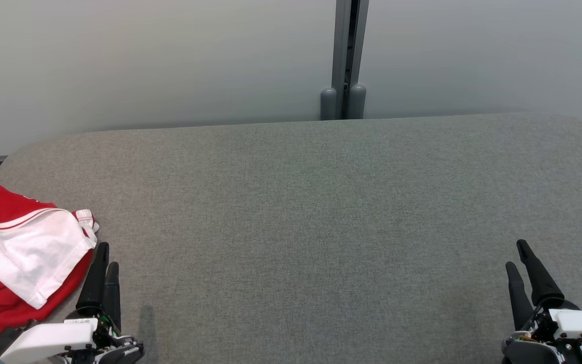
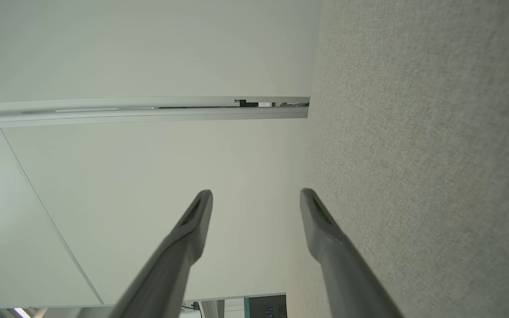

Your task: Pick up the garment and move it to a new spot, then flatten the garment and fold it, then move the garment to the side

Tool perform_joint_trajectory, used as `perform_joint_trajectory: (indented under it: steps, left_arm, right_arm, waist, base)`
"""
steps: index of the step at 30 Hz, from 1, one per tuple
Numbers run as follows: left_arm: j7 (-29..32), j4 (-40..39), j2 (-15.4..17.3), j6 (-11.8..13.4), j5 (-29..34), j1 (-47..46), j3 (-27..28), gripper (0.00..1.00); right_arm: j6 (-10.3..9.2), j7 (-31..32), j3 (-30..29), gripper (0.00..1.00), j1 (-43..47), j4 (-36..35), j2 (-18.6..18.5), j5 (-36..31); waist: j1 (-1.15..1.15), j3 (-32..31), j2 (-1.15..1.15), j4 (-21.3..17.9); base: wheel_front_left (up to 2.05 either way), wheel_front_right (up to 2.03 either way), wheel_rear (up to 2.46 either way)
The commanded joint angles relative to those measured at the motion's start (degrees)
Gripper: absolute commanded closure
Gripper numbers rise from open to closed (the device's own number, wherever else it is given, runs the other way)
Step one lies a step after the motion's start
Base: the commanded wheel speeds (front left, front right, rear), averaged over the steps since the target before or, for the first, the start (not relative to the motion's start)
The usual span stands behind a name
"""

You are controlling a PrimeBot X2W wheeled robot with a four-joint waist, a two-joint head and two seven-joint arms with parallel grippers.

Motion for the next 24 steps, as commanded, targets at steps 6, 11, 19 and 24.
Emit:
perform_joint_trajectory:
  steps: [6, 11, 19, 24]
  left_arm:
    - [-2.06, -2.27, 0.47, -0.02, 0.23, -1.92, -1.14, 0.00]
    - [-3.40, -3.01, 0.51, -0.03, 1.82, -2.20, -1.90, 0.00]
    - [-5.39, -4.68, 0.57, -0.03, 7.26, -2.62, -2.30, 0.00]
    - [-6.56, -5.26, 0.61, -0.04, 11.78, -2.69, -2.48, 0.00]
  right_arm:
    - [0.04, -1.95, 1.67, 0.00, -1.66, -2.69, -0.51, 0.39]
    - [0.05, -3.35, 2.67, 0.00, -1.90, -3.55, -0.58, -0.45]
    - [0.06, -5.75, 4.21, 0.00, -2.37, -5.24, -0.91, -3.50]
    - [0.07, -6.98, 4.93, 0.00, -2.58, -5.69, -1.32, -7.36]
  waist:
    - [0.00, 0.05, 0.00, 0.03]
    - [0.00, 0.06, 0.00, 0.05]
    - [0.00, 0.11, 0.00, 0.12]
    - [0.00, 0.11, 0.00, 0.12]
  base:
    - [0.00, 0.00, 0.00]
    - [0.00, 0.00, 0.00]
    - [0.00, 0.00, 0.00]
    - [0.00, 0.00, 0.00]
